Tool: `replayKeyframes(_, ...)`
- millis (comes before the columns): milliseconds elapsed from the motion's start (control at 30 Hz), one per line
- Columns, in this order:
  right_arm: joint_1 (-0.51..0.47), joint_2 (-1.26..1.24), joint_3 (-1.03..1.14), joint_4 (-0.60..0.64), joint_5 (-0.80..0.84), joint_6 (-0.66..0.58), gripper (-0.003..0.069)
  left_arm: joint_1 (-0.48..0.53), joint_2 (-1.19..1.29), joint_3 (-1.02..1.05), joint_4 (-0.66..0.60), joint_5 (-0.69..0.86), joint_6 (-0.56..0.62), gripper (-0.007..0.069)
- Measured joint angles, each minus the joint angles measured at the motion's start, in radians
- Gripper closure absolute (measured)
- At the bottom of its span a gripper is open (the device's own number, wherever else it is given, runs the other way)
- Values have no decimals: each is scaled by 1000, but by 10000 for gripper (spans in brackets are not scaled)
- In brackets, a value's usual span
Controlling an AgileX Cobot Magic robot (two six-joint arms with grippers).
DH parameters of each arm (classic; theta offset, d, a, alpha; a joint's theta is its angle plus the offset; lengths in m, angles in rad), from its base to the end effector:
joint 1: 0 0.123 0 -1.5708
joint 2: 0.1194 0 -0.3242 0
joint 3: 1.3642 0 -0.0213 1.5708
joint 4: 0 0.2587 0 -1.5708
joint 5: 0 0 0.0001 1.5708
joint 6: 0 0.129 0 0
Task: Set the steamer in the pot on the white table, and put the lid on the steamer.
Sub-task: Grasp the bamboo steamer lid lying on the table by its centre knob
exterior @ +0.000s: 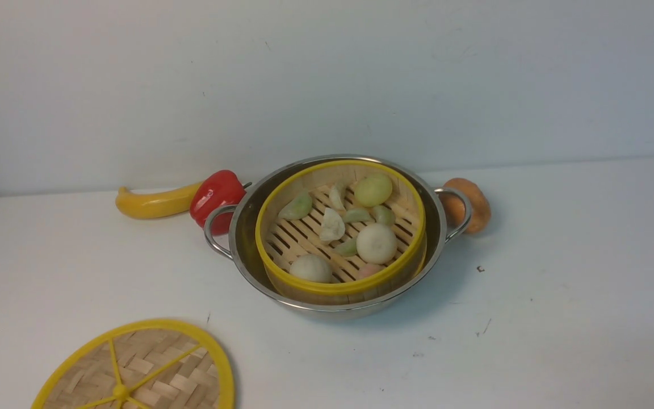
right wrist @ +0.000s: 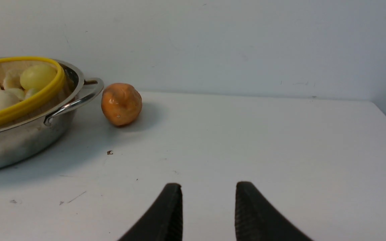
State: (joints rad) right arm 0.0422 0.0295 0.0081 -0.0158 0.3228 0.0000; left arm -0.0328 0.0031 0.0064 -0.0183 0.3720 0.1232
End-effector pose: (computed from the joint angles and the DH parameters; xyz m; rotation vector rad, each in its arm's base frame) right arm 0.0609 0.0019 0.1703 -0.0492 1.8433 0.0144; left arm 0.0579 -0.0028 0.1664 0.1341 1.8604 0.0445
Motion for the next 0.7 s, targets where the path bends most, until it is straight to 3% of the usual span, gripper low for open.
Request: replayKeyframes(700,0,0,0,16,0,-7,417,0,0,0,0,0,0,383)
